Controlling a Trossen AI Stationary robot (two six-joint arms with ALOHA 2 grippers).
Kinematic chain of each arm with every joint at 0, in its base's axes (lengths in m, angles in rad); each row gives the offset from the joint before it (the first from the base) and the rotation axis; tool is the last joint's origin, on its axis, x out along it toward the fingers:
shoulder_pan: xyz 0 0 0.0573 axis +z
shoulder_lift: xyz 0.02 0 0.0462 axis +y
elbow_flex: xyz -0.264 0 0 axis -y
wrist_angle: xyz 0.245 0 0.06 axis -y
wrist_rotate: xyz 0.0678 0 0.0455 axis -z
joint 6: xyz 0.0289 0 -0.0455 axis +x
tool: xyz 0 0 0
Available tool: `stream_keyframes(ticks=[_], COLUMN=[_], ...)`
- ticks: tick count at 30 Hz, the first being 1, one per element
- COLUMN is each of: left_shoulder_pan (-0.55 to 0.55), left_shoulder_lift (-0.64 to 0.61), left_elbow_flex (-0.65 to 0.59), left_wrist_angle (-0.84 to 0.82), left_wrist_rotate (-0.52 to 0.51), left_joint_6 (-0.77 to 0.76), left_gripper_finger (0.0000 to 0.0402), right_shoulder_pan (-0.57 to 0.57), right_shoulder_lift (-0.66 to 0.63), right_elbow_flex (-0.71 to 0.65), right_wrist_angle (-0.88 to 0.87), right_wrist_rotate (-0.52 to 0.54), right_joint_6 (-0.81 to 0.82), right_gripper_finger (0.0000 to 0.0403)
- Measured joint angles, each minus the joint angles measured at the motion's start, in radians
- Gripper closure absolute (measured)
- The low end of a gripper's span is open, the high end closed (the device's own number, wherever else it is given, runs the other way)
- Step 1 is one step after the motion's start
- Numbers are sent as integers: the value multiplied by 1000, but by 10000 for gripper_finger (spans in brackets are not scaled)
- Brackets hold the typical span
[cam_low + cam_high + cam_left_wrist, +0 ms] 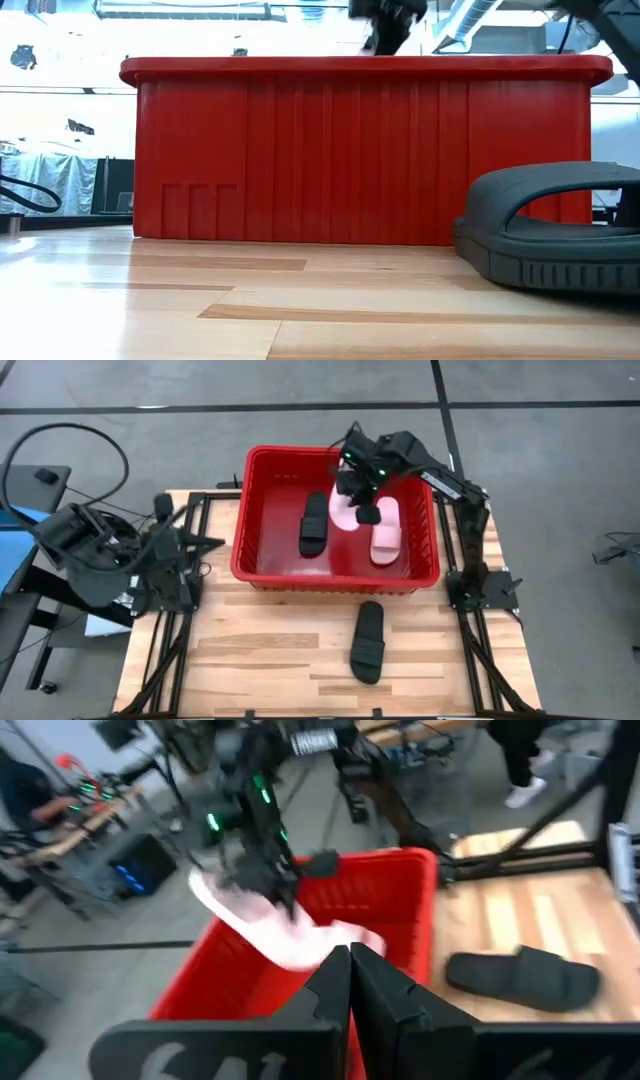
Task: Pick and place slides into bin
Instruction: Put the pink slide into the red container
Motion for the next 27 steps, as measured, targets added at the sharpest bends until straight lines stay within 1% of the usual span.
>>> stream_keyframes(ticks=[4,6,9,13,16,19,27], left_shoulder_pan=[18,34,62,107,134,154,186], left_shoulder_lift=[-28,-43,-70,-96,-111,-122,-124], left_elbow_flex=[0,0,0,0,0,0,0], left_wrist_angle=[0,0,1,1,1,1,1], left_wrist_rotate=[-84,-104,-111,-111,-111,-112,-111], left_joint_6=[49,65,75,75,75,75,92], left_gripper_finger=[402,402,402,402,402,402,402], right_shoulder_pan=[-82,-117,-161,-215,-238,-234,-220], right_shoulder_lift=[60,95,150,191,219,223,222], right_elbow_flex=[-1,0,0,0,-19,-79,-270], right_wrist_angle=[-8,-8,-8,-8,-8,-8,-9], right_wrist_rotate=[-134,-154,-172,-251,-279,-276,-311], right_joint_6=[-83,-107,-124,-119,-107,-109,-115], right_gripper_finger=[403,403,403,403,403,403,403])
